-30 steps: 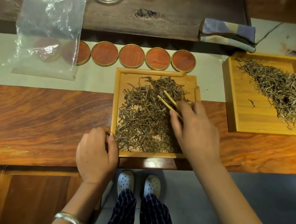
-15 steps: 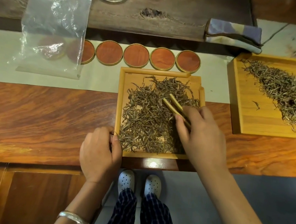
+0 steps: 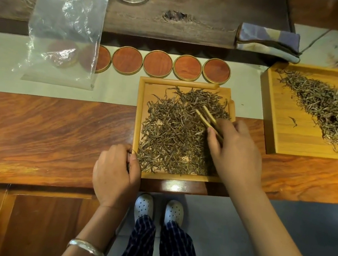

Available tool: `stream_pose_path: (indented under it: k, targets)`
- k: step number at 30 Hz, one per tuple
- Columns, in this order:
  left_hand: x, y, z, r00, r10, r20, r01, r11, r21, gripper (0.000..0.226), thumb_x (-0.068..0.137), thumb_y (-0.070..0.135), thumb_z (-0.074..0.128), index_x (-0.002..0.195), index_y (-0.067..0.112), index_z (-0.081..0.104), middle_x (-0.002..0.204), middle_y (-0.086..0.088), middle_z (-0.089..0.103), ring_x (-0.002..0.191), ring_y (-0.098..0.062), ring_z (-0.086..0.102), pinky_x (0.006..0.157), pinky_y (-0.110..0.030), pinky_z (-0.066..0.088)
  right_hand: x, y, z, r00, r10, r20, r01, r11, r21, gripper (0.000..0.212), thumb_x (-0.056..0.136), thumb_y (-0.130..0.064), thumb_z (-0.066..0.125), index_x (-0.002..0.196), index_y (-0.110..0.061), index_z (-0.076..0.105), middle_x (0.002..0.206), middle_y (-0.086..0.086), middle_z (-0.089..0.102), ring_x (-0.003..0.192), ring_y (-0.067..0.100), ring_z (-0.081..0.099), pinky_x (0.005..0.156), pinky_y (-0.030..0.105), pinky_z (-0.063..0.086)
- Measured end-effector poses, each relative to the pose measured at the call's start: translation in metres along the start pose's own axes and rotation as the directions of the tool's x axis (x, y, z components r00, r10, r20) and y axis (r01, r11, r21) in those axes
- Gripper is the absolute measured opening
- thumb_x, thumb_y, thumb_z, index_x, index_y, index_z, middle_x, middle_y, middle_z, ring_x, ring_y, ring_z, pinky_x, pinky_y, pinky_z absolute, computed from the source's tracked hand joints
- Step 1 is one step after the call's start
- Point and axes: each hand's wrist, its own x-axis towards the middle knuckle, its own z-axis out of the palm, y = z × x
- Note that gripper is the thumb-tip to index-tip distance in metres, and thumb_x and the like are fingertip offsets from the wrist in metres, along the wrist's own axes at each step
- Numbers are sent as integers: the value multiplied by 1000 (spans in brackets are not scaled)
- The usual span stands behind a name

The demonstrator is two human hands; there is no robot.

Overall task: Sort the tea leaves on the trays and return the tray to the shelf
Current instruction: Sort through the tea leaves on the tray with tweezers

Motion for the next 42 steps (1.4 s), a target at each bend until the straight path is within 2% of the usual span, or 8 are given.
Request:
stream_pose_path:
  k: [11,15,20,23,26,31,36,42]
  targets:
    - [0,0,-2,1000,6,8,-6,1000,-26,9,85,30,39,82,23,44,73,8,38,66,-18,40,60,-32,33,-14,-18,-10,994,-104,41,100,992,81,29,93,-33,54,111,-13,63,94,7,56,62,23,57,46,24,38]
    - [0,-1,0,1000,19,11,-18,1000,-23,8,86,29,39,81,24,42,72,9,35,64,-16,36,60,-31,30,-17,-30,-1,968,-203,147,197,979,56,31,95,-36,49,112,-14,62,95,4,54,63,21,59,46,32,50]
    - [0,-3,0,999,41,1,-41,999,-26,8,87,28,38,83,23,42,74,10,33,65,-13,32,61,-30,28,-1,-39,5,976,-178,127,176,984,28,35,98,-39,42,118,-15,58,104,6,53,70,22,60,51,30,49]
    - [0,-3,0,997,73,-19,-74,997,-26,10,88,27,38,84,20,44,75,9,33,65,-14,32,60,-30,29,-8,-37,-2,977,-192,92,187,980,60,30,94,-36,49,111,-13,62,96,6,55,62,21,59,45,28,46]
    - [0,-2,-1,994,101,-35,-101,995,-21,13,89,25,38,84,16,46,73,5,38,65,-14,31,59,-30,27,-23,-39,-2,962,-224,158,220,975,42,26,93,-33,53,104,-13,64,90,5,56,55,20,57,40,28,47]
    - [0,0,-5,993,114,-23,-114,993,-3,19,89,24,38,81,11,49,70,-6,48,60,-23,42,55,-33,31,-6,-51,12,965,-215,153,215,977,18,31,97,-37,47,113,-13,60,97,5,54,60,19,57,44,27,46]
    - [1,1,-7,995,104,-11,-104,994,18,21,89,24,38,81,10,51,70,-7,49,61,-25,44,57,-31,30,5,-48,8,975,-197,103,195,980,29,33,95,-39,45,111,-14,60,97,6,53,64,24,58,46,30,48]
    - [0,3,-7,996,84,-15,-83,995,52,16,88,26,38,78,15,45,68,-2,43,60,-21,40,59,-28,25,-5,-51,14,963,-201,178,208,978,-22,30,95,-38,48,109,-14,60,98,4,54,59,19,56,44,26,42]
